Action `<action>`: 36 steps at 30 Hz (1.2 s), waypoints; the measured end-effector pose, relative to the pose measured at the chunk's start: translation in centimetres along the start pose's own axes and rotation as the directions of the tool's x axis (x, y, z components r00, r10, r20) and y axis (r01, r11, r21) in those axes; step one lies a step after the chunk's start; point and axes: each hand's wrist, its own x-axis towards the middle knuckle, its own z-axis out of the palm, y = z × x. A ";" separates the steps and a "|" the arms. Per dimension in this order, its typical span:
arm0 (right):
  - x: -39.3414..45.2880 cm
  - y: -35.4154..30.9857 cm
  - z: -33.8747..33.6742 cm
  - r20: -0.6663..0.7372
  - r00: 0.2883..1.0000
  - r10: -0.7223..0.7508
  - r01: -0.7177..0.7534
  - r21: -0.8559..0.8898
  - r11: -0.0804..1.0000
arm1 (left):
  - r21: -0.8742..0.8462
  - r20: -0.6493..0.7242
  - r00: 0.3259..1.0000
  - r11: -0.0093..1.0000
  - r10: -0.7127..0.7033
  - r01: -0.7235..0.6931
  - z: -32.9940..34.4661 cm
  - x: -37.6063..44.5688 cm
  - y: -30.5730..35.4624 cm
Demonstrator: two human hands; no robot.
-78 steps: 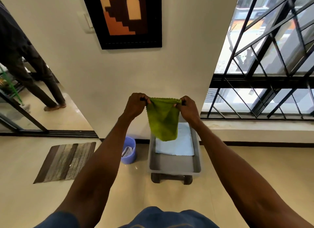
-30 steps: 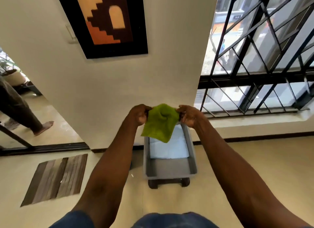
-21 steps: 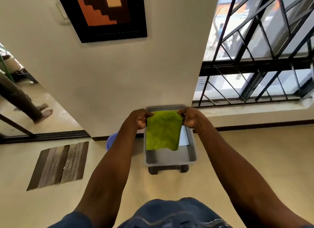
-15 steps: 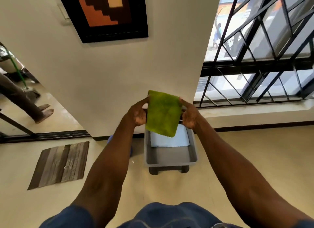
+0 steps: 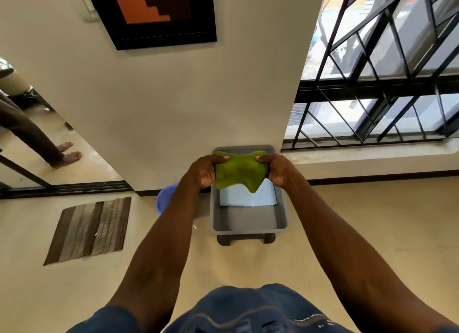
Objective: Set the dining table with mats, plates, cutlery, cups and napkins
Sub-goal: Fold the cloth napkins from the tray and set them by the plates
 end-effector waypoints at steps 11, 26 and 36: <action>0.2 -2.8 -0.5 -0.021 0.978 -0.209 0.203 -0.169 0.964 | 0.363 0.003 0.946 0.881 0.324 -0.303 1.3 0.5 2.8; -0.3 -6.1 0.6 -0.041 0.930 -0.366 0.355 -0.159 0.921 | 0.585 0.033 0.767 0.610 0.641 -0.535 3.0 0.1 6.5; -0.1 -7.2 1.6 -0.088 0.855 -0.510 0.408 -0.492 0.769 | 0.663 0.025 0.761 0.559 0.648 -0.498 2.4 0.1 7.9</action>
